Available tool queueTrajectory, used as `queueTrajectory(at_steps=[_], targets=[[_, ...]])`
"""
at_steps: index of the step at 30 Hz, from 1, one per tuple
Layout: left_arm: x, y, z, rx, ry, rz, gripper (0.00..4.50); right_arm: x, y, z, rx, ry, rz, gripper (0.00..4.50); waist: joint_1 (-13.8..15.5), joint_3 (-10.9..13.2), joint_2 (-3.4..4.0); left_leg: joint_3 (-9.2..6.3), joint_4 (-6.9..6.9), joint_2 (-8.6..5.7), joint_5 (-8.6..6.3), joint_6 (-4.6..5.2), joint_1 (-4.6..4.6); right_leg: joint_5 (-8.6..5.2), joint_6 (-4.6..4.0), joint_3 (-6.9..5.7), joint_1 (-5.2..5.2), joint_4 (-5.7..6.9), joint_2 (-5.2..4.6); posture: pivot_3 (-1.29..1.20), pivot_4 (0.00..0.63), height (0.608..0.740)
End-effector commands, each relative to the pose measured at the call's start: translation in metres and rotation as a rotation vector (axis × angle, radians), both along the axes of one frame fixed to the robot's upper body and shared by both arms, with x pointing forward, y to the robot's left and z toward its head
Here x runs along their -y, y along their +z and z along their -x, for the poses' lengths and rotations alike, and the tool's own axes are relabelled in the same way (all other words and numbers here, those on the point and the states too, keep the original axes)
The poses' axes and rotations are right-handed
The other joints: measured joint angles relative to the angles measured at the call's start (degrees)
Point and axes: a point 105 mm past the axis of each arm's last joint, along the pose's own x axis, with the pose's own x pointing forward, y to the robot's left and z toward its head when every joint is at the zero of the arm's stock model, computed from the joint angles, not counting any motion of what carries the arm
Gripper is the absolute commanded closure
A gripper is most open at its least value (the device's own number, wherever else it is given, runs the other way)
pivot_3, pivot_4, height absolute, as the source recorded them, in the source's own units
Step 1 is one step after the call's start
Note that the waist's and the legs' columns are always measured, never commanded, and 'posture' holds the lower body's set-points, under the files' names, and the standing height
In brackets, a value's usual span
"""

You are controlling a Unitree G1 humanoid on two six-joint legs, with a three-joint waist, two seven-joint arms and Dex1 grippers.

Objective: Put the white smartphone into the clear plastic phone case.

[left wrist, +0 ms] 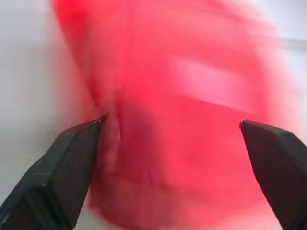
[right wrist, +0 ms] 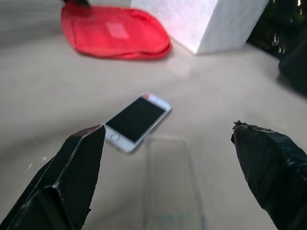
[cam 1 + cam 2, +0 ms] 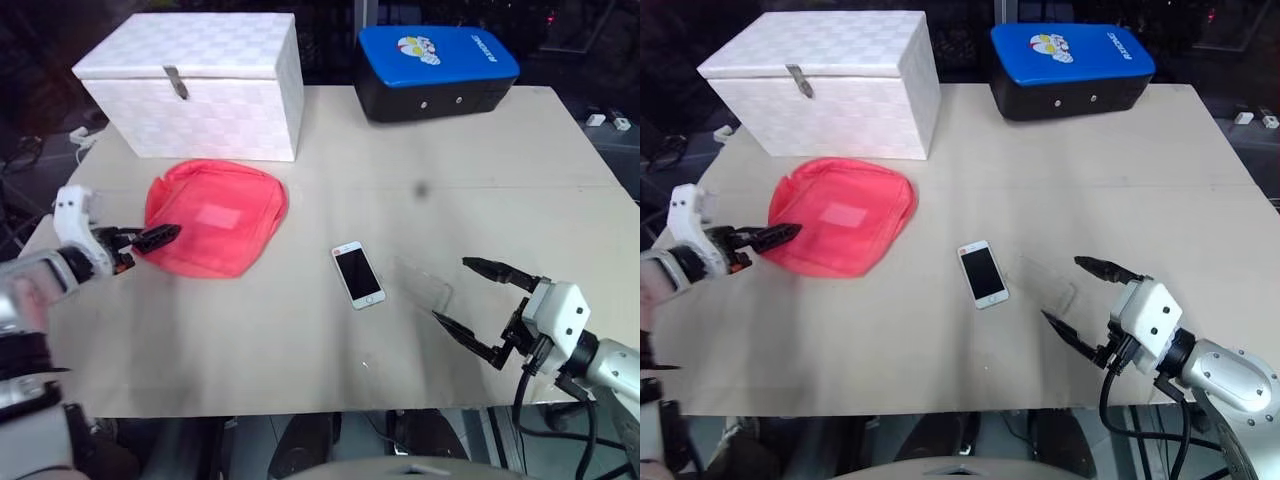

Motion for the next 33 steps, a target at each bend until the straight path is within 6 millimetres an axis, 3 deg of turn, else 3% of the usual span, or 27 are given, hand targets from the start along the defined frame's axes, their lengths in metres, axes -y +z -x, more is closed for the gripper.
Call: queueTrajectory(at_steps=[1, 4, 8, 13, 16, 20, 27, 30, 33], targets=[[0.066, 0.024, 0.021, 0.097, -0.434, -0.082, 0.06, -0.006, 0.006, 0.007, 0.014, 0.029, -0.012, 0.00, 0.26, -0.05, 0.21, 0.01, 0.00, -0.01, 0.00, 0.01, 0.02, 0.00, 0.00, 0.01, 0.03, -0.07, -0.01, 0.00, 0.150, 0.740], [0.101, 0.011, 0.019, 0.113, -0.686, -0.184, 0.06, -0.007, 0.002, 0.007, 0.003, 0.026, -0.010, 0.00, 0.52, -0.13, 0.56, 0.04, -0.07, 0.00, 0.00, 0.01, 0.16, 0.00, -0.01, 0.01, 0.19, -0.11, -0.01, 0.00, 0.150, 0.740], [0.133, -0.001, -0.010, 0.191, -0.892, -0.334, 0.06, -0.008, 0.002, 0.012, -0.002, 0.014, -0.006, 0.00, 0.60, -0.10, 0.54, -0.04, -0.04, 0.01, 0.00, 0.00, 0.12, -0.01, -0.03, -0.10, 0.17, -0.02, 0.12, 0.00, 0.150, 0.740], [0.153, -0.023, -0.032, 0.198, -1.017, -0.413, 0.06, -0.007, -0.001, 0.021, -0.007, -0.042, 0.022, 0.00, -0.68, -0.06, 0.46, 0.14, 0.03, -0.06, -0.02, 0.07, 0.06, 0.00, 0.02, 0.06, 0.10, -0.04, 0.16, 0.00, 0.150, 0.740], [0.135, -0.045, -0.034, 0.191, -0.986, -0.480, 0.06, -0.010, -0.001, 0.027, -0.001, -0.061, 0.023, 0.00, -2.33, -0.05, 0.45, 0.20, -0.04, -0.03, -0.05, 0.10, 0.08, 0.00, 0.03, 0.27, -0.02, -0.01, 0.22, 0.00, 0.150, 0.740], [0.114, -0.053, -0.030, 0.147, -0.909, -0.459, 0.06, -0.013, -0.003, 0.030, -0.005, -0.077, 0.025, 0.00, -2.70, -0.04, 0.43, 0.15, -0.02, 0.01, -0.17, 0.31, 0.13, -0.01, 0.03, 0.28, -0.04, 0.12, 0.25, 0.00, 0.150, 0.740], [0.055, -0.081, -0.032, 0.146, -0.706, -0.780, 0.06, -0.014, -0.005, 0.028, -0.001, -0.085, 0.013, 0.00, -1.87, -0.07, 0.43, 0.11, 0.04, 0.01, -0.19, 0.35, 0.22, -0.01, 0.04, 0.25, 0.04, 0.17, 0.21, 0.00, 0.150, 0.740], [0.005, -0.079, -0.036, 0.119, -0.522, -0.896, 0.06, -0.015, -0.007, 0.022, -0.014, -0.047, 0.018, 0.00, -1.59, -0.12, 0.40, 0.11, 0.04, 0.01, -0.19, 0.36, 0.29, -0.01, 0.04, 0.24, 0.09, 0.18, 0.21, 0.00, 0.150, 0.740], [-0.009, -0.073, -0.031, 0.093, -0.481, -0.850, 0.06, -0.015, -0.008, 0.016, -0.033, -0.035, 0.019, 0.00, -2.55, -0.16, 0.34, 0.15, 0.02, 0.03, -0.19, 0.36, 0.45, -0.01, 0.03, 0.28, 0.11, 0.44, 0.25, 0.00, 0.150, 0.740]])
